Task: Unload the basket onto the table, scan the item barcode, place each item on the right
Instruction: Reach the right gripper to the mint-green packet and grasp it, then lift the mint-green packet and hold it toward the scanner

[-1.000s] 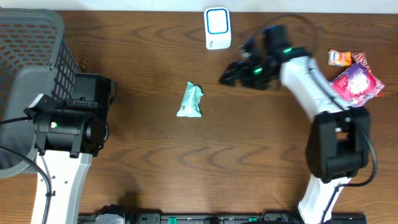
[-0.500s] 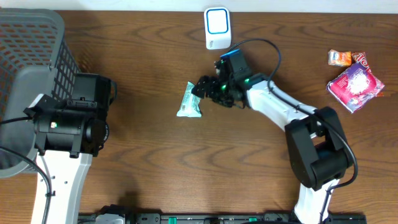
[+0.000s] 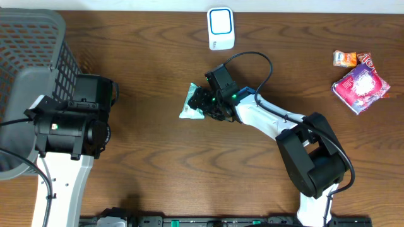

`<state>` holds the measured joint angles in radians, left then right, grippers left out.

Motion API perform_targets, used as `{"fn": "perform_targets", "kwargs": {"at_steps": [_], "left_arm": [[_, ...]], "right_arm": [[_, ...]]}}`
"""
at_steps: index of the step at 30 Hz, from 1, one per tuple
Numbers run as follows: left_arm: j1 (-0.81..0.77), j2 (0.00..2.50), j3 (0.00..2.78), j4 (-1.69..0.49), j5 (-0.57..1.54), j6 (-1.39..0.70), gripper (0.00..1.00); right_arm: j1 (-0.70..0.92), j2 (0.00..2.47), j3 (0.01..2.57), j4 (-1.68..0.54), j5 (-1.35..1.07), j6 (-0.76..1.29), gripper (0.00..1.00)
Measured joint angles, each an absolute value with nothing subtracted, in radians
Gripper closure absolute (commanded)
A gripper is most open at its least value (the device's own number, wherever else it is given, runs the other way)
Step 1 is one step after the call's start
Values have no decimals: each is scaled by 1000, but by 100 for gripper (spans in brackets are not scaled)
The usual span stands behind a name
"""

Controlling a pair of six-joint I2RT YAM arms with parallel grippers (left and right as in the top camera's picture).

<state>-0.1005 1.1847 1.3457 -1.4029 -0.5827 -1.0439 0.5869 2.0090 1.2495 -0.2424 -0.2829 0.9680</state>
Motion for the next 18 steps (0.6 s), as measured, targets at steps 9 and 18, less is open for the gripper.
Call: {"fn": "perform_targets", "kwargs": {"at_steps": [9,18], "left_arm": [[-101,1185,1346,-1403,-583,-1044,2],[-101,1185,1346,-1402,-583,-1044,2]], "right_arm": [[591,2014,1249,-189,-266,1023,37],[598,2069,1261,-171,-307,1027,99]]}}
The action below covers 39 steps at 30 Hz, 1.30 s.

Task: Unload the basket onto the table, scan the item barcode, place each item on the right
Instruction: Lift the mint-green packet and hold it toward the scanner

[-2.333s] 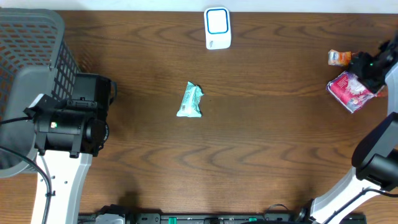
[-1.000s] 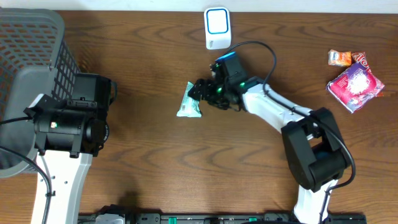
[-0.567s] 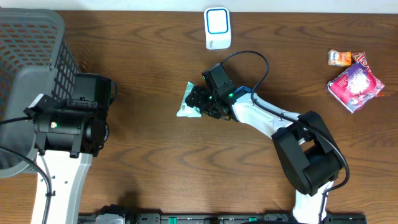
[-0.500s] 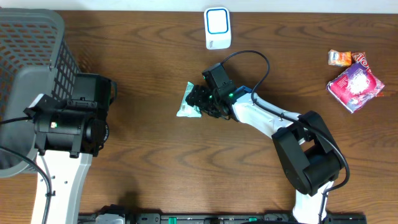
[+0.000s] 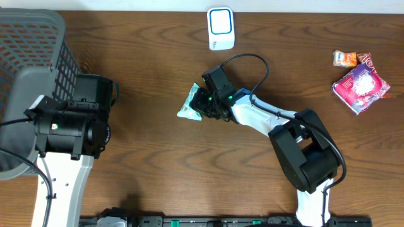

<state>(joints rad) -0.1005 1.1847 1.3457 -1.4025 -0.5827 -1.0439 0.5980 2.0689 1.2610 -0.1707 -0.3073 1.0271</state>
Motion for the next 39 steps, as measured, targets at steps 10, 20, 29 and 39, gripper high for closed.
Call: {"fn": "perform_targets", "kwargs": {"at_steps": [10,20,29,39], "left_arm": [[-101,1185,1346,-1402,-583,-1044,2],[-101,1185,1346,-1403,-583,-1044,2],[-101,1185,1346,-1403,-583,-1044,2],[-101,1185,1346,-1402,-583,-1044,2]], "right_arm": [[552,2010,1302,-443,-245,876,98],[550,1950,1476,-921,344,678,99],[571,2029,1477,-1009,694,648,95],[682,2094,1475,-949,662,632,47]]}}
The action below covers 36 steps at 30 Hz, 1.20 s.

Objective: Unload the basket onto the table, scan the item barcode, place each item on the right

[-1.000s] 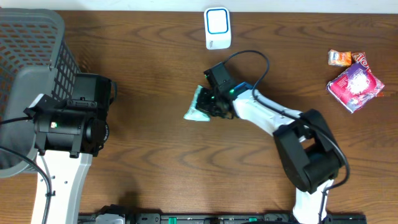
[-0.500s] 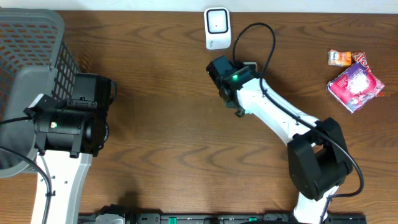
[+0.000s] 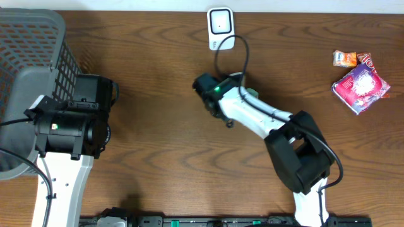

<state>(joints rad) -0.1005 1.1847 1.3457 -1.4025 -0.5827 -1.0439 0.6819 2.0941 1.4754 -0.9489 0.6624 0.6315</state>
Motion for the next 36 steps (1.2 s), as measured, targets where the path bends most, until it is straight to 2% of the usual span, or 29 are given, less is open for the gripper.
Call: {"fn": "perform_targets", "kwargs": {"at_steps": [8,16,17,19,22,24,27,32,36], "left_arm": [[-101,1185,1346,-1403,-583,-1044,2],[-101,1185,1346,-1402,-583,-1044,2],[-101,1185,1346,-1402,-583,-1044,2],[-101,1185,1346,-1402,-583,-1044,2],[-101,1185,1346,-1403,-583,-1044,2],[-101,1185,1346,-1402,-583,-1044,2],[-101,1185,1346,-1403,-583,-1044,2],[-101,1185,1346,-1402,-583,-1044,2],[-101,1185,1346,-1402,-583,-1044,2]], "right_arm": [[749,2094,1485,-927,526,643,49],[709,2094,1720,-1129,463,644,46],[696,2094,1742,-1150,459,643,40],[656,2094,1781,-1193,431,627,36],[564,2094,1801,-1218,300,541,18],[505,2094,1801,-1240,200,470,15],[401,2094,1799,-1266,38,356,3],[244,2094,1740,-1263,-154,177,1],[176,2094,1641,-1202,-253,115,2]]}}
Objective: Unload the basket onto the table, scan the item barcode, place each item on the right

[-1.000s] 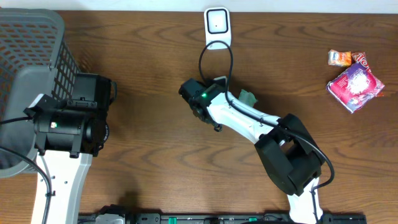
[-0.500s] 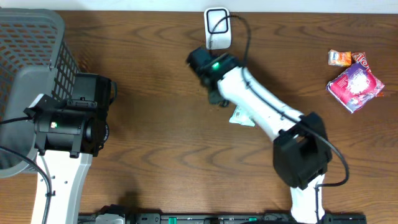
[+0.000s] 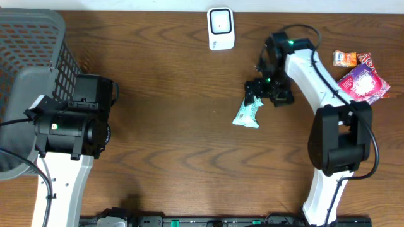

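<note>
The item is a teal-and-white snack packet, right of the table's middle and tilted. My right gripper is at the packet's upper end and looks shut on it. The white barcode scanner stands at the back edge, up and left of the packet. My left arm is folded at the far left beside the basket. Its gripper end is a dark block, and its fingers cannot be made out.
A grey mesh basket fills the back left corner. An orange snack pack and a pink-purple packet lie at the right edge, just beyond my right arm.
My right gripper was left of centre just below the scanner, with the packet hidden under it. It is now well to the right, and the packet shows below it. The left arm is unchanged.
My right gripper was on the teal packet left of centre, low on the table. It then stood slightly further left, still on the packet. Later it was up near the scanner, with the packet out of sight beneath it. Now gripper and packet are to the scanner's lower right.
</note>
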`<state>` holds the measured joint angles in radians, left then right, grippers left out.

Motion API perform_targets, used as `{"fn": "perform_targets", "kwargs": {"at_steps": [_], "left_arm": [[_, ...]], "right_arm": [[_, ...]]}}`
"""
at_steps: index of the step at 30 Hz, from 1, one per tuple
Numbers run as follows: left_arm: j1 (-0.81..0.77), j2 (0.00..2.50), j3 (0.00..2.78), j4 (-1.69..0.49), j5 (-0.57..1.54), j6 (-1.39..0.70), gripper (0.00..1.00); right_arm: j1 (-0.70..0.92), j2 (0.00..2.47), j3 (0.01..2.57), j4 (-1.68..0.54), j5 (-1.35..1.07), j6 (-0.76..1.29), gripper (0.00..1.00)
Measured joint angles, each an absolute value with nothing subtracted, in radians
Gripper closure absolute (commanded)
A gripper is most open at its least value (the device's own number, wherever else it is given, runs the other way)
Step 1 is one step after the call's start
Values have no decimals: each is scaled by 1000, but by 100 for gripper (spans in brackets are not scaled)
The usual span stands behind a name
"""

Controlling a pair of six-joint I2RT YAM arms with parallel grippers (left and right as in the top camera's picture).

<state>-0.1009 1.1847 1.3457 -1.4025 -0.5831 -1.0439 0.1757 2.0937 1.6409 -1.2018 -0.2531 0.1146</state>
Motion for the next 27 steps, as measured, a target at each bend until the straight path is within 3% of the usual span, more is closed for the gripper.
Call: {"fn": "perform_targets", "kwargs": {"at_steps": [3,8,9,12,14,15,20,27], "left_arm": [[-101,1185,1346,-1402,-583,-1044,2],[-101,1185,1346,-1402,-583,-1044,2],[-101,1185,1346,-1403,-583,-1044,2],[-101,1185,1346,-1403,-583,-1044,2],[-101,1185,1346,-1402,-583,-1044,2],[-101,1185,1346,-1403,-583,-1044,2],[-101,1185,1346,-1402,-583,-1044,2],[-101,1185,1346,-1403,-583,-1044,2]], "right_arm": [[148,2094,1559,-1114,-324,92,6],[142,2086,1445,-947,-421,107,24],[142,2079,1429,-909,-431,114,31],[142,2073,1397,-839,-455,140,66],[142,2073,1385,-825,-459,154,95],[142,2073,1382,-826,-478,155,99],[148,2073,1441,-942,-404,206,99],[200,2082,1673,-1172,14,316,99]]}}
